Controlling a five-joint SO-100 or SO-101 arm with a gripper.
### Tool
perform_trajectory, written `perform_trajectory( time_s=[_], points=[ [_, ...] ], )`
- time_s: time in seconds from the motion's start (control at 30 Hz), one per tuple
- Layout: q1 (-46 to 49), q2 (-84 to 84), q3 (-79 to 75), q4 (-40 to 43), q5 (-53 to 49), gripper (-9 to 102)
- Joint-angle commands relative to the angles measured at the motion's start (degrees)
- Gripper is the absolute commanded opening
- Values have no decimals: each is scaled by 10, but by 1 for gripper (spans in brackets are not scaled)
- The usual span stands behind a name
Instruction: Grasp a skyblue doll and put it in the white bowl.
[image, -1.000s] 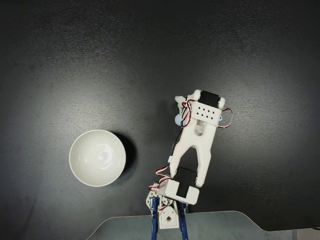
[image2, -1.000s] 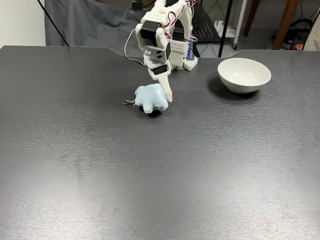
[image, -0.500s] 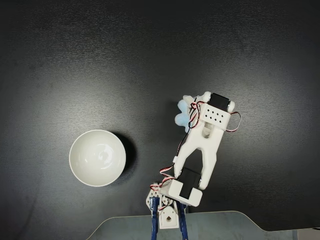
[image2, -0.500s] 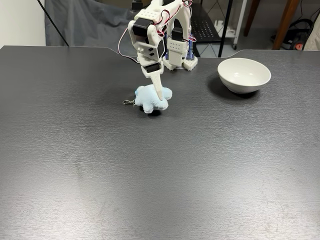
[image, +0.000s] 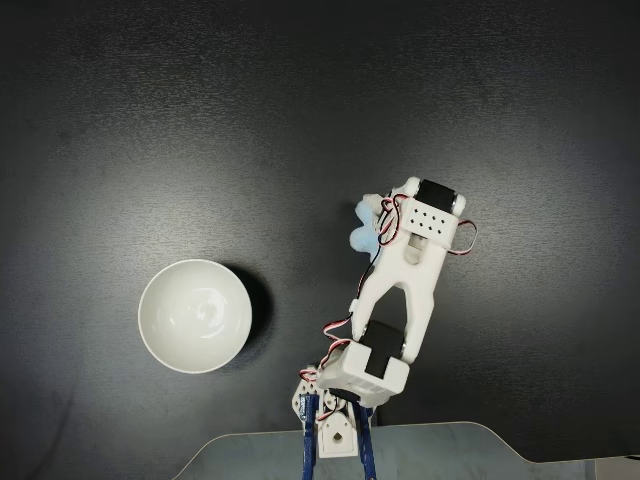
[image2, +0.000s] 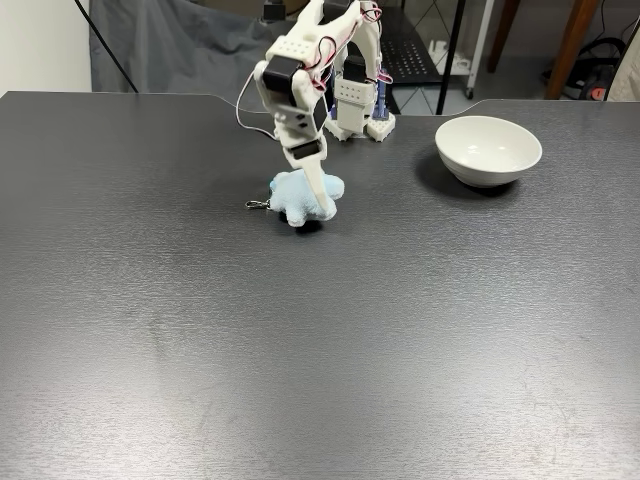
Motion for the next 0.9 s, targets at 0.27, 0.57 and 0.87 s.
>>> perform_trajectory(
  time_s=[0.27, 0.57, 0.87],
  points=[
    [8, -29, -81, 28, 6, 64],
    [9, -32, -81, 28, 5, 64],
    [42, -57, -81, 27, 4, 64]
  ],
)
